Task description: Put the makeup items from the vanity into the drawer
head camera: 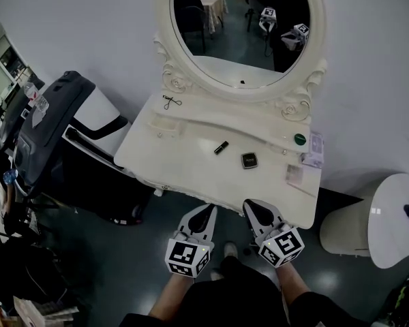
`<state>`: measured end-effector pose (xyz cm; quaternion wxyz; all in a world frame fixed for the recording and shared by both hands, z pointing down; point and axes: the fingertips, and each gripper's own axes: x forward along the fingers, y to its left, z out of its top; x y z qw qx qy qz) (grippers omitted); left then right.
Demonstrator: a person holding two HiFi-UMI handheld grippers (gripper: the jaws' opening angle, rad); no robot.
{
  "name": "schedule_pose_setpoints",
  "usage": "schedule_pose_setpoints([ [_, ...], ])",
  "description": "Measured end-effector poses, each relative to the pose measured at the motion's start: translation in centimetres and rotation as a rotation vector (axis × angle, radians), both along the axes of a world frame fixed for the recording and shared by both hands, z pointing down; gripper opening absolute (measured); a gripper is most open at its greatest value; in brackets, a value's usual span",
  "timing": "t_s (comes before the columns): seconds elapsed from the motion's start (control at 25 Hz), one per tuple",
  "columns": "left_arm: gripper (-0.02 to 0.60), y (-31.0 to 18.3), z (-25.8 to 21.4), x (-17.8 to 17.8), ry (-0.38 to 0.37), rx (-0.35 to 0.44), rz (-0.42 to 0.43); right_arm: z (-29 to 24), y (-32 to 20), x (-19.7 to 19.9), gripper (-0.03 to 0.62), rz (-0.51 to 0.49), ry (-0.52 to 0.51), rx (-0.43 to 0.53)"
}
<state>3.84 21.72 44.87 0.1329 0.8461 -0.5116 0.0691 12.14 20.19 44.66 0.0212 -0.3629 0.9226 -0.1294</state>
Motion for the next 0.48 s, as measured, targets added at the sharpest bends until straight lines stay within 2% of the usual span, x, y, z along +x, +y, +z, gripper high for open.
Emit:
schedule_pose_setpoints([
  [0.48, 0.016, -4.2, -0.1, 0.6, -0.029, -0.016, -0.026, 0.1, -4.5, 1.1, 0.025, -0.014, -0.037, -0.024],
])
